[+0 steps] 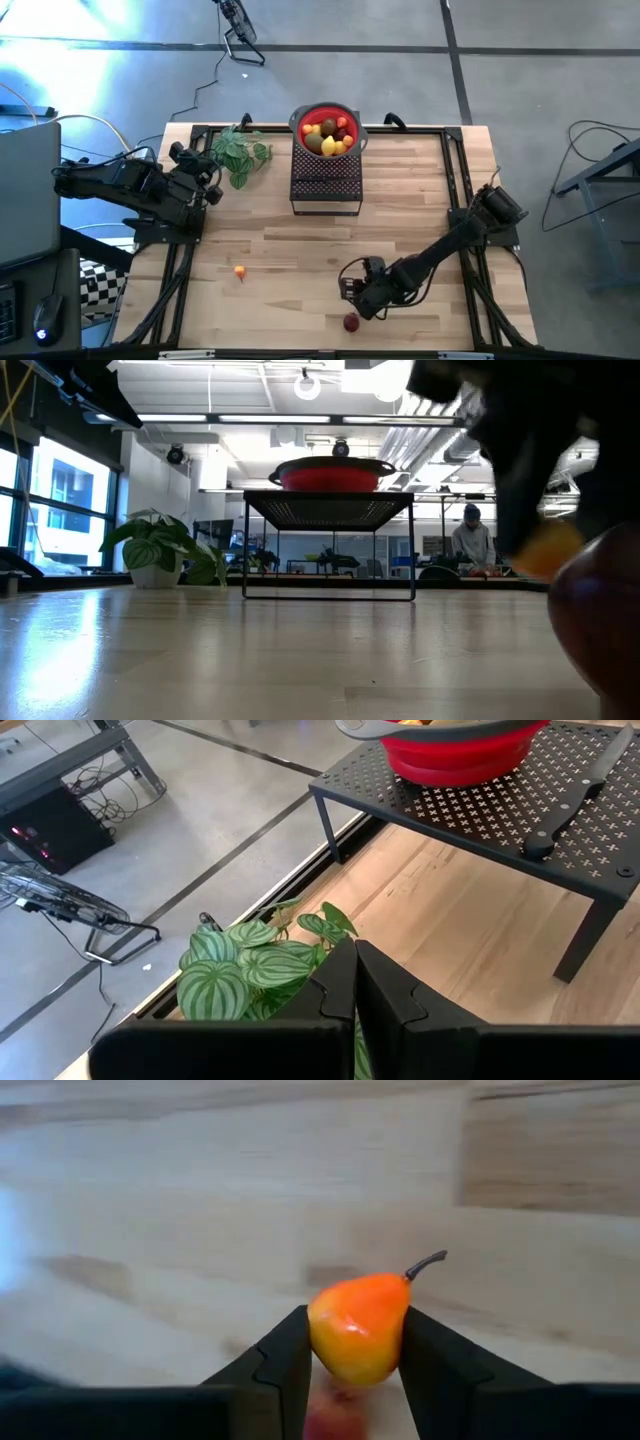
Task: Pick & Place Fruit
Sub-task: Put the pear into the red strainer bowl
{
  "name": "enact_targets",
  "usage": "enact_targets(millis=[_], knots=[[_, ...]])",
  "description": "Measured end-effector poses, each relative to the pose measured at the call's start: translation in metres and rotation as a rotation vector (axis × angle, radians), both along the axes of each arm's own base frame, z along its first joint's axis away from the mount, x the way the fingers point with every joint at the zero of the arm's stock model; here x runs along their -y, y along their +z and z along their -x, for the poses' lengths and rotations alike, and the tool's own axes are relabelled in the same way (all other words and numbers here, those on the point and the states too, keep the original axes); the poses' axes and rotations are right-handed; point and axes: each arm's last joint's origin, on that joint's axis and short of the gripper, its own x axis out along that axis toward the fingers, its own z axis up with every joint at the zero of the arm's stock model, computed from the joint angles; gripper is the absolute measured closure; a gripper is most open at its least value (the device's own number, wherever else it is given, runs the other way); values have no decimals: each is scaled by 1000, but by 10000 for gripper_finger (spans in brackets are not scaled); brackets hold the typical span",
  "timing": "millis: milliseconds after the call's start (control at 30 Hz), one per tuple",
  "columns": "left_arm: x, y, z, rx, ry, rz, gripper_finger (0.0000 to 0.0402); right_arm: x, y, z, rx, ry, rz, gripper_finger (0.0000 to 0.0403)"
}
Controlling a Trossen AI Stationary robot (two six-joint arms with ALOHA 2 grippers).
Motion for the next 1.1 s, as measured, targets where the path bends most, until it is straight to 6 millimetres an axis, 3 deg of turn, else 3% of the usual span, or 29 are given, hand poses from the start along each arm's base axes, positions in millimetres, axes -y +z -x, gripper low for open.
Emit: enact_targets(millis=[300, 600, 1100], knots=[[0, 0, 0, 0, 0, 0, 402, 21, 43, 0, 174, 7, 106, 280], [0, 0, 0, 0, 0, 0, 402, 55, 79, -5, 281, 70, 172, 279], [0, 0, 0, 4, 0, 5, 402, 143, 137, -33, 625, 178, 407, 284]])
